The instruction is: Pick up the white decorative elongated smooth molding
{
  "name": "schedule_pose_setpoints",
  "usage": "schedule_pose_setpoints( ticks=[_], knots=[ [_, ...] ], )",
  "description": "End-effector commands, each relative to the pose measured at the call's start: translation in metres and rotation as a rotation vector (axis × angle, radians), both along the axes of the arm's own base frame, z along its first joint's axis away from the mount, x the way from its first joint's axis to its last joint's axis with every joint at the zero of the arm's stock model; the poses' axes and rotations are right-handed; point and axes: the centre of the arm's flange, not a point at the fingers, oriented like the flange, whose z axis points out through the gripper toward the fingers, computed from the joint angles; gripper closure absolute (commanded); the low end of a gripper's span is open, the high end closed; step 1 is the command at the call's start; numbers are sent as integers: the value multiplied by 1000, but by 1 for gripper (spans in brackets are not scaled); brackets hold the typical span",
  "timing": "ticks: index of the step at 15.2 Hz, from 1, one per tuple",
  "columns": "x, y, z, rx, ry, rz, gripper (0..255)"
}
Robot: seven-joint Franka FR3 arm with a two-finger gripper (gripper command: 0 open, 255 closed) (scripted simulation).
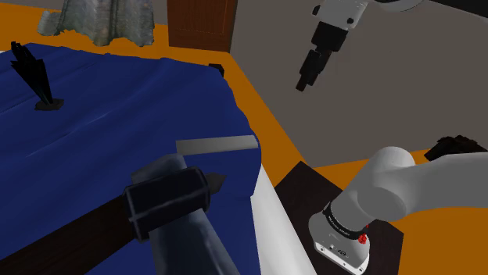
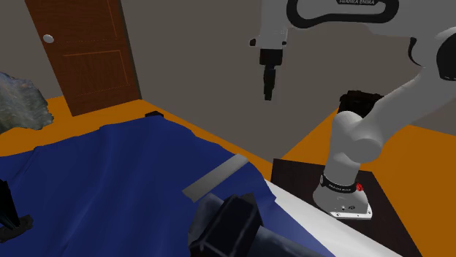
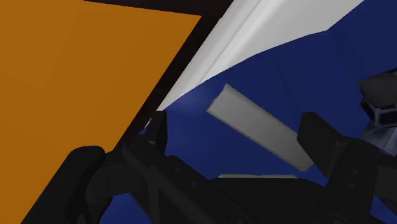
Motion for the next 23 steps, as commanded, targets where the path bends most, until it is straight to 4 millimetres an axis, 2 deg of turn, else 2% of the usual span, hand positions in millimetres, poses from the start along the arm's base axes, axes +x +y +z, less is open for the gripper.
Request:
schedule_pose_setpoints(
  ticks=[1,12,23],
  knots=[
    [0,0,0,0,0,0,0],
    [84,79,-94,-46,-21,333,0],
    [141,177,-191,-92,-41,666,0]
  ],
)
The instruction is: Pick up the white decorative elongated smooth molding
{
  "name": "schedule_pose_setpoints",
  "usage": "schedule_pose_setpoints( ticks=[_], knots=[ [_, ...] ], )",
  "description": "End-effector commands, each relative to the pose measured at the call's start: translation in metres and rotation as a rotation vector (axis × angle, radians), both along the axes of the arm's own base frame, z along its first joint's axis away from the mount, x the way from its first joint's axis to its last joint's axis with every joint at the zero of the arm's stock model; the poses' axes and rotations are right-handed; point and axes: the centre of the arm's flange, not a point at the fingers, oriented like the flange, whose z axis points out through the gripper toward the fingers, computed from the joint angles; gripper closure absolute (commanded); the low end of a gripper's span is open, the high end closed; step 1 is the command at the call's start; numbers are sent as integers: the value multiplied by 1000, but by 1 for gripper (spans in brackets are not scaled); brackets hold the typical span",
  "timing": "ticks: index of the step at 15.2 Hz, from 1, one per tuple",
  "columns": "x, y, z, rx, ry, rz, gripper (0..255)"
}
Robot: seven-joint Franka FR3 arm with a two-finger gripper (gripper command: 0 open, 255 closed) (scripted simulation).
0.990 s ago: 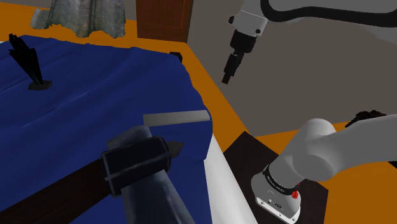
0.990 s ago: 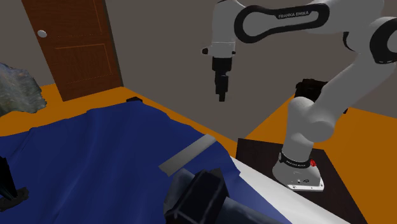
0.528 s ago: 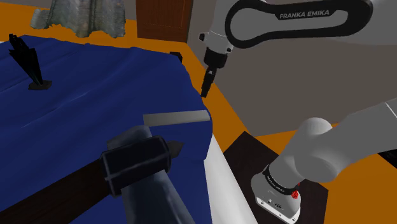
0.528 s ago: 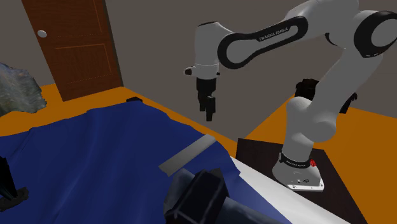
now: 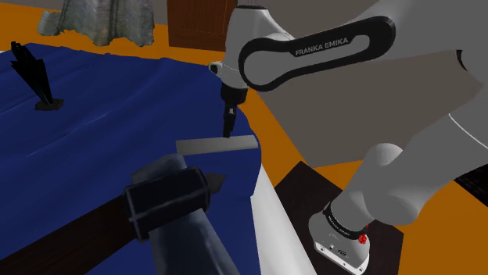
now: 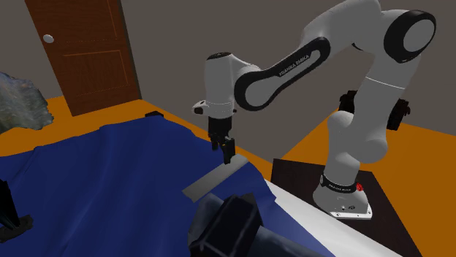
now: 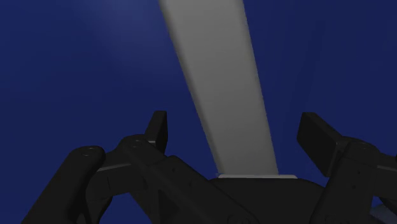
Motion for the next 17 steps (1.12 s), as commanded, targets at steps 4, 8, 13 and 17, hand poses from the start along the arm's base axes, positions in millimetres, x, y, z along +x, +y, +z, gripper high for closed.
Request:
schedule_pose_setpoints(
  ticks=[4,8,13,17],
  knots=[
    [12,32,-35,-12,-7,97,0],
    [12,32,-56,-12,-7,97,0],
    [12,33,-70,-12,-7,97,255],
    [12,32,-70,-12,-7,97,255]
  ],
)
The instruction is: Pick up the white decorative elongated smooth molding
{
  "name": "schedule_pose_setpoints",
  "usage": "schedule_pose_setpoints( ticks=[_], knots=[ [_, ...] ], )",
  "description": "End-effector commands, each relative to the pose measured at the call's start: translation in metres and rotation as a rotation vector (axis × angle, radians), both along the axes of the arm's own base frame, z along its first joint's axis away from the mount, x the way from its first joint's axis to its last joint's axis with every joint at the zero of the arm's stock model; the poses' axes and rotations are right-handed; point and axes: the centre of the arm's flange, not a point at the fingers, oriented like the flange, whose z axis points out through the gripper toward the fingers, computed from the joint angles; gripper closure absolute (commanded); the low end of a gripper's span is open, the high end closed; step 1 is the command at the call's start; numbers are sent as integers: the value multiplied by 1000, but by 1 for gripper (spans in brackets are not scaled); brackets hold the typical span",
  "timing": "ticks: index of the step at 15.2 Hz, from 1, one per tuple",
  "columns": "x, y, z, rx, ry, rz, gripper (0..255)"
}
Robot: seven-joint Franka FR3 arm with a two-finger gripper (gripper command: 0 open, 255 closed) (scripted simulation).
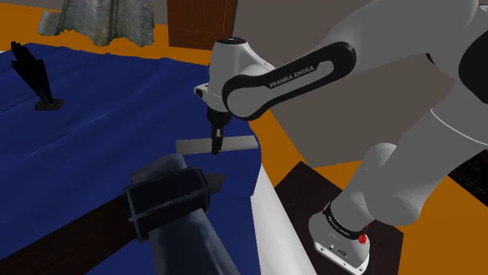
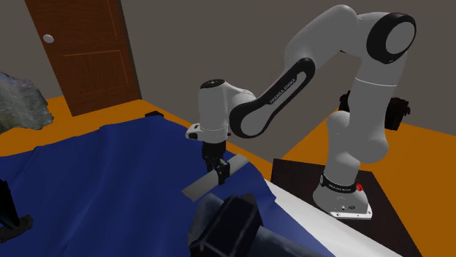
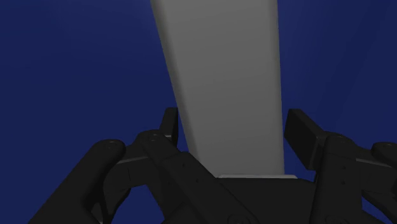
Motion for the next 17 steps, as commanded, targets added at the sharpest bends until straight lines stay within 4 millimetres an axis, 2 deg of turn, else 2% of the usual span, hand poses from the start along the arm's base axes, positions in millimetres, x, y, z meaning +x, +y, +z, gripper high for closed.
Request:
schedule_pose_setpoints(
  ticks=[1,5,17],
  knots=[
    [0,0,-1,0,2,-2,255],
    [0,0,-1,0,2,-2,255],
    [0,0,62,0,2,-2,255]
  ],
)
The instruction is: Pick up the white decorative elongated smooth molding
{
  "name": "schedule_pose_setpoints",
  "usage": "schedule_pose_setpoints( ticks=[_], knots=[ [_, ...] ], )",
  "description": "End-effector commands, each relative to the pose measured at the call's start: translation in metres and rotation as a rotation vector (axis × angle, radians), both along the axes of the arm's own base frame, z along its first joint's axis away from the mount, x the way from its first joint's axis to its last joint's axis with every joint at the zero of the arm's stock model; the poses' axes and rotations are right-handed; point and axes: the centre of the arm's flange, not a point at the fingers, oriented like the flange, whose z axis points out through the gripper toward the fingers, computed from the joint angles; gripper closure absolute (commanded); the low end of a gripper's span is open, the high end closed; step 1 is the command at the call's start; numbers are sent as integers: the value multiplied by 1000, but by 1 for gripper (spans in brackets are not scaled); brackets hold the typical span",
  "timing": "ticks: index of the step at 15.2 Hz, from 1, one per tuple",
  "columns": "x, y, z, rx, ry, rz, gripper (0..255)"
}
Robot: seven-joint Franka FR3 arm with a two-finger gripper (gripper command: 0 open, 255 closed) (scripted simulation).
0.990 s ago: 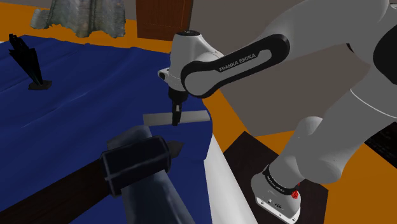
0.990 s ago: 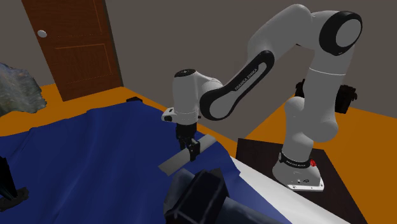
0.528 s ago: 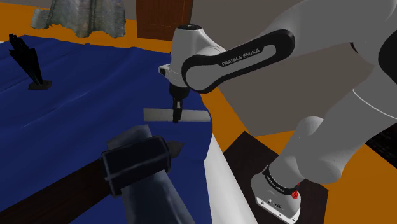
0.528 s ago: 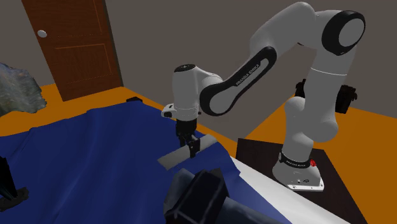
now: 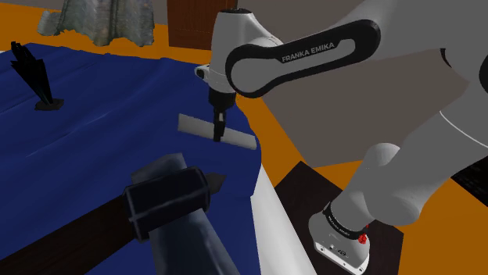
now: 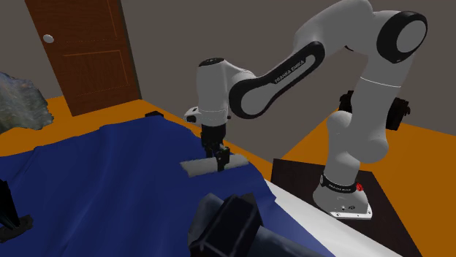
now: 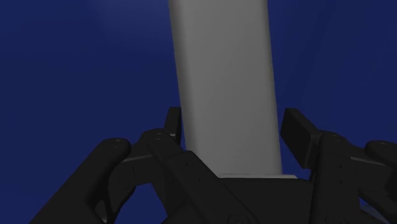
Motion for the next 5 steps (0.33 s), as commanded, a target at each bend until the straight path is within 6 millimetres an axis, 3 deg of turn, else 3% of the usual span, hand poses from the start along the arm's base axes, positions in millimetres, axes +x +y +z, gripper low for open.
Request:
schedule_pose_setpoints(
  ticks=[1,5],
  knots=[
    [-1,0,9,0,0,0,255],
    [-1,0,21,0,0,0,255]
  ],
)
